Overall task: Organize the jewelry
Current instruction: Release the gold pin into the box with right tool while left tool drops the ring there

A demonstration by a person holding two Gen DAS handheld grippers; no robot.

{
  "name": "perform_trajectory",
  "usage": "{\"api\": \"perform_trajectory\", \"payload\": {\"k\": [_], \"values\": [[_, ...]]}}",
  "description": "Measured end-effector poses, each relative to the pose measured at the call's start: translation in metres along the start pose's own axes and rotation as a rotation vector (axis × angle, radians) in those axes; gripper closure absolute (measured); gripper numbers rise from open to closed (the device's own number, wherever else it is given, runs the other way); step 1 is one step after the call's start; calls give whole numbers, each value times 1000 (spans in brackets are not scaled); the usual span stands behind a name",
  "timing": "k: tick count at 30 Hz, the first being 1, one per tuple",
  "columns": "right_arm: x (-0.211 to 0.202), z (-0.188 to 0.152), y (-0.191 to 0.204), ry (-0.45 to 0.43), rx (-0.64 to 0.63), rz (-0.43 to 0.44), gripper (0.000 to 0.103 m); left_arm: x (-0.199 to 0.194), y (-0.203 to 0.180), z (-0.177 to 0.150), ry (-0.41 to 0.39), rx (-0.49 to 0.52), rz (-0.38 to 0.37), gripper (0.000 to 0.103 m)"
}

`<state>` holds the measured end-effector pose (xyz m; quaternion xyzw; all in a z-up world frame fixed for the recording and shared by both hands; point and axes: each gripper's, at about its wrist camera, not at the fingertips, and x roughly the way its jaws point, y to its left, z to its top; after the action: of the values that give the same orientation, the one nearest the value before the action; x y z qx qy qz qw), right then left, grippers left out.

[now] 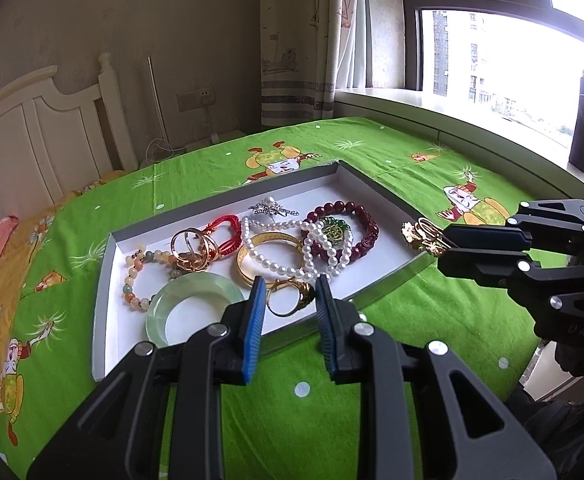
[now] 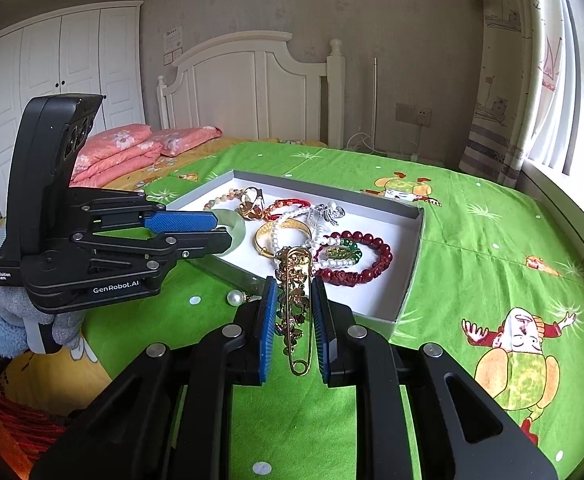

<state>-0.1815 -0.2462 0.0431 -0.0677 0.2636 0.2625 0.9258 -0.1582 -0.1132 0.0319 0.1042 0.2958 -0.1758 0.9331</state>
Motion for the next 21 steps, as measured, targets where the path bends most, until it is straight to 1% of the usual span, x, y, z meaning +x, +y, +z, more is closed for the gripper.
{"api": "perform_trajectory", "payload": {"k": [6, 12, 16, 21], "values": [[2, 12, -7, -22, 10, -10, 85, 1, 4, 9, -12, -1, 2, 78], [14, 33, -26, -41, 63, -13, 85, 8, 13, 22, -18, -20, -7, 78], [30, 48, -35, -33, 70, -30, 85, 14, 19, 34, -15, -22, -4, 78], [55, 61, -42, 5, 55, -64, 85, 24, 27, 48, -10, -36, -4, 78]]}}
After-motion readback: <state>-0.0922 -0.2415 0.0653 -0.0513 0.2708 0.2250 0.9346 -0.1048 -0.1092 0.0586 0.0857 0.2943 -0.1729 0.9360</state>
